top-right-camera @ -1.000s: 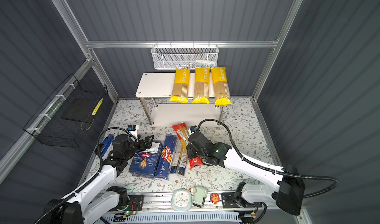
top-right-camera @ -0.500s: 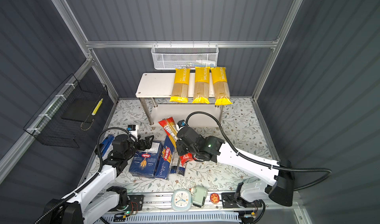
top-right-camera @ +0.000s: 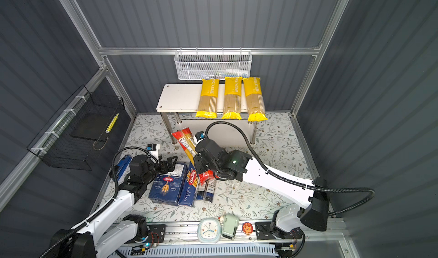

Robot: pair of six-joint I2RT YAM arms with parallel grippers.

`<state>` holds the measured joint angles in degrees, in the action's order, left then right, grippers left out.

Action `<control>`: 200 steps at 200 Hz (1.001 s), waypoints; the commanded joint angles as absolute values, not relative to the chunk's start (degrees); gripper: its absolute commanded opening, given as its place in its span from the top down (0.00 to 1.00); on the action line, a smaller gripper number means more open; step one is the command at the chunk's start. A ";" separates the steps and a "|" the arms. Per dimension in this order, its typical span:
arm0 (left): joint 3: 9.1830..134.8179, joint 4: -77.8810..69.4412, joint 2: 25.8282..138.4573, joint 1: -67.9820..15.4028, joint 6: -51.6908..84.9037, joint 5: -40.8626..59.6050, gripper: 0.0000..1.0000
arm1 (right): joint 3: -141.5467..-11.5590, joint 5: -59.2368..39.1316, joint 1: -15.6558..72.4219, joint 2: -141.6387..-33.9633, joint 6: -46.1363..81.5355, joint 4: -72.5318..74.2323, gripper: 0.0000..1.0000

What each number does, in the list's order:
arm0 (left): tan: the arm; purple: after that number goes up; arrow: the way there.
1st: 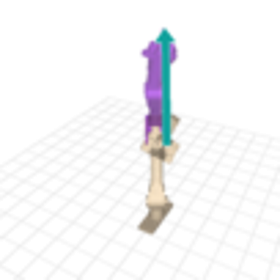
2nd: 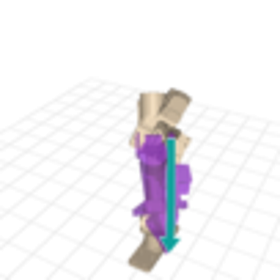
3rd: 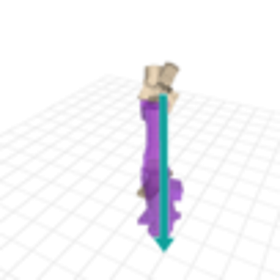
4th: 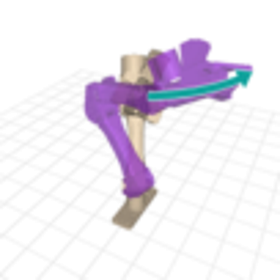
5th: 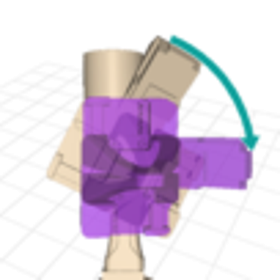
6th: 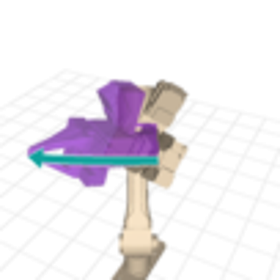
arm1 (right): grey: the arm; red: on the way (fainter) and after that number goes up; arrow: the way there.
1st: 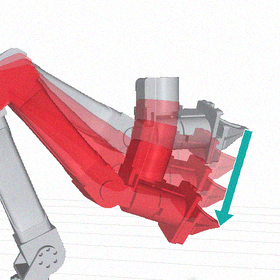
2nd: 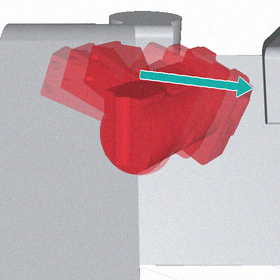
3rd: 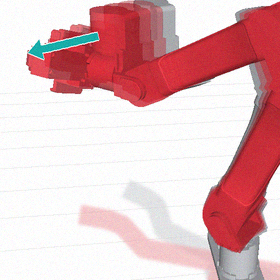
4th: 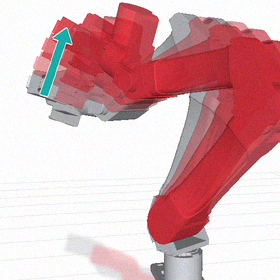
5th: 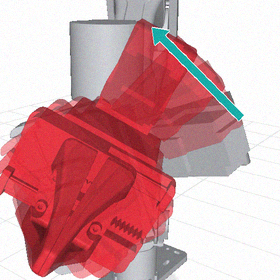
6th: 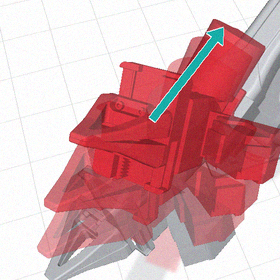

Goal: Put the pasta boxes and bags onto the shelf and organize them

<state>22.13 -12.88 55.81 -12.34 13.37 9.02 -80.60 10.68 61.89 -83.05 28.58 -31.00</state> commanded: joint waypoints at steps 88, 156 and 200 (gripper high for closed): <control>23.38 -12.84 55.78 -12.58 13.01 8.70 0.01 | -96.94 11.22 62.49 -89.06 22.63 -21.92 0.75; 23.12 -13.15 55.72 -12.61 13.41 8.88 0.01 | -103.76 13.54 62.19 -93.84 19.78 -21.21 0.76; 22.99 -13.14 55.11 -12.57 13.53 9.04 0.01 | -112.14 15.58 61.09 -98.74 19.74 -25.23 0.76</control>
<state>22.13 -12.88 55.79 -12.34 13.37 8.99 -105.30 12.12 61.73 -98.78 20.97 -30.72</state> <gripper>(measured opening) 0.993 0.263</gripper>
